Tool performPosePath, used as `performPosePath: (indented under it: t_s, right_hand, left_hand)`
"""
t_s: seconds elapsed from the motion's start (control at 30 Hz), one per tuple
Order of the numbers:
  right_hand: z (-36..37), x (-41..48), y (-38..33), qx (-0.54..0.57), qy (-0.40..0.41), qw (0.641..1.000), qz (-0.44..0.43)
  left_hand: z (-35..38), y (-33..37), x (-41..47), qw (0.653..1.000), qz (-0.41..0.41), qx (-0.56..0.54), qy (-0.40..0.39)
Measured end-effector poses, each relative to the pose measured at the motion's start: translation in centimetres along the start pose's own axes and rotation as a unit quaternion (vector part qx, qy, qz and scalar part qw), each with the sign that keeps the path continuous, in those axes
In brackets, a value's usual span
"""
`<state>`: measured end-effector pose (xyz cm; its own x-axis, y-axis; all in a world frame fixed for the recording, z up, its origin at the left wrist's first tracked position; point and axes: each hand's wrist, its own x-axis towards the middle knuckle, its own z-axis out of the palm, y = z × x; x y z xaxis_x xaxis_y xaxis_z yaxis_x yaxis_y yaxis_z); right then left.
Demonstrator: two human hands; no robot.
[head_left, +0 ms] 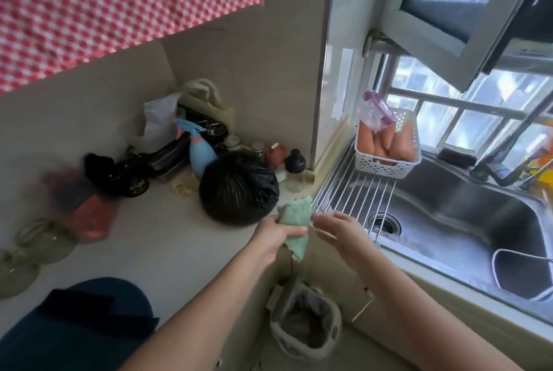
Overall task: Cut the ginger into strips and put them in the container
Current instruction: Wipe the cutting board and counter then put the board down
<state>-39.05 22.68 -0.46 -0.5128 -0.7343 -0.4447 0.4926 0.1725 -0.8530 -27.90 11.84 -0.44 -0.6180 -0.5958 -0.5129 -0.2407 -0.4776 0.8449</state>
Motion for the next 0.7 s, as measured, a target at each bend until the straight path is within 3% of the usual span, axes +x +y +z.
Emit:
performPosePath:
  t_s: [0.07, 0.17, 0.23, 0.4, 0.53, 0.63, 0.7]
  right_hand:
    - [-0.9, 1.3, -0.8, 0.049, -0.043, 0.998, 0.012]
    - [-1.8, 3.0, -2.2, -0.004, -0.131, 0.99, 0.046]
    - [-2.3, 4.2, -3.0, -0.011, -0.147, 0.988, 0.037]
    - [-3.1, 6.2, -5.1, -0.106, -0.085, 0.991, -0.014]
    - [-3.9, 8.0, -6.2, -0.232, -0.001, 0.973, -0.017]
    - [-4.7, 10.0, -6.2, -0.257, 0.023, 0.966, -0.026]
    - [-4.7, 11.0, -6.0, -0.262, 0.007, 0.965, -0.015]
  left_hand:
    - [0.1, 0.7, 0.8, 1.0, -0.004, 0.0, -0.03]
    - [0.4, 2.2, 1.7, 0.994, -0.017, -0.006, -0.11]
    - [0.7, 3.0, 2.4, 0.993, -0.009, 0.011, -0.116]
    - [1.1, 4.1, 5.0, 0.999, 0.032, 0.028, 0.002]
    - [1.4, 3.9, 6.8, 0.987, 0.072, 0.133, 0.053]
    - [0.6, 3.2, 7.8, 0.983, 0.043, 0.162, 0.077]
    - [-0.6, 2.6, 8.2, 0.952, 0.019, 0.283, 0.111]
